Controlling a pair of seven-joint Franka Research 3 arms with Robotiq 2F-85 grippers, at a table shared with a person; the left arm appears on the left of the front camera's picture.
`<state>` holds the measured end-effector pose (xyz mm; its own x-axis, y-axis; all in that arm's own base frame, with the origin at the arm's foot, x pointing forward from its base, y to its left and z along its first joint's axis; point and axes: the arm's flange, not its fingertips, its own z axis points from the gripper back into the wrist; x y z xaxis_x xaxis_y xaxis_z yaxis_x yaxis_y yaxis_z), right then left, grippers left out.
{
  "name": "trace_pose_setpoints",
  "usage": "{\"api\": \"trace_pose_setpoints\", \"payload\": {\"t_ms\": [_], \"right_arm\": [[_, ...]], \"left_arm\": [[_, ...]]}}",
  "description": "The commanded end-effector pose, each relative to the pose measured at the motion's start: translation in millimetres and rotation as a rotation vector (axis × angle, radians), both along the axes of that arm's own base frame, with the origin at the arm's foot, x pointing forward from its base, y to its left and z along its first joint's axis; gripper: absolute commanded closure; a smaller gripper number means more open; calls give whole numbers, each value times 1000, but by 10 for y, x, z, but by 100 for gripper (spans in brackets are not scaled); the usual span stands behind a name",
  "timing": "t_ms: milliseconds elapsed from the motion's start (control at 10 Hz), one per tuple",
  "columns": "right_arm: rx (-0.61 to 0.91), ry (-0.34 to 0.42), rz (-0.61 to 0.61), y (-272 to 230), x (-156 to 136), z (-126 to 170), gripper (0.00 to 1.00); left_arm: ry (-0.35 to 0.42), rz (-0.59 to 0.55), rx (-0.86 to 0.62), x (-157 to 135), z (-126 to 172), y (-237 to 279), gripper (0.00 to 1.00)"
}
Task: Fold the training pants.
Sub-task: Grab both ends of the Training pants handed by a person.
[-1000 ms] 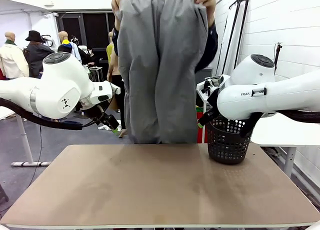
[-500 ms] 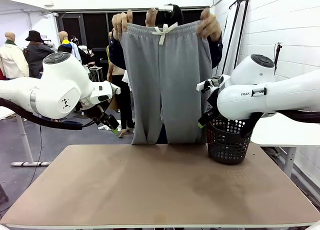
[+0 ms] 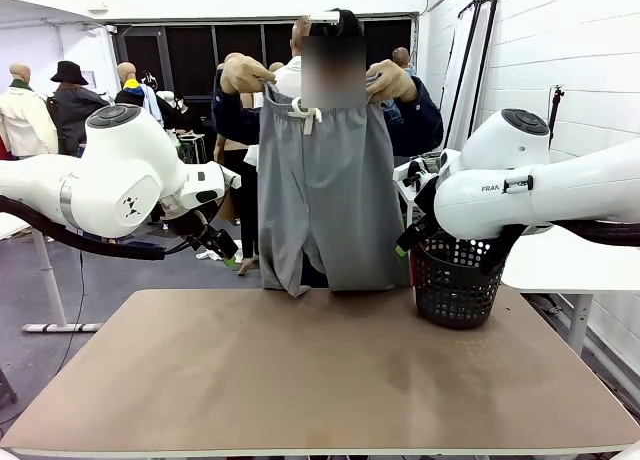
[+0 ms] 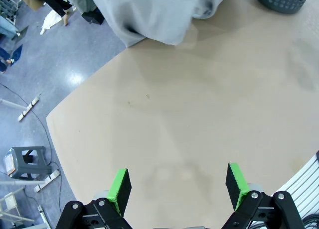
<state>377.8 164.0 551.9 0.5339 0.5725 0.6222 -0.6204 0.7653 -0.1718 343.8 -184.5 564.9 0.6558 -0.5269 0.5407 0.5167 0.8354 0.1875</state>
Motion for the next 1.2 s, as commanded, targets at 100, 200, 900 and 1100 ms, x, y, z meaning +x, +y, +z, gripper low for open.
{"api": "trace_pose_setpoints", "payload": {"t_ms": [100, 200, 900, 1100], "right_arm": [[2, 0, 0, -6, 2, 3, 0], [2, 0, 0, -6, 2, 3, 0], [2, 0, 0, -6, 2, 3, 0], [2, 0, 0, -6, 2, 3, 0]], "left_arm": [[-2, -9, 4, 0, 5, 5, 0], [-2, -9, 4, 0, 5, 5, 0], [-2, -9, 4, 0, 5, 5, 0], [-2, -9, 4, 0, 5, 5, 0]]}}
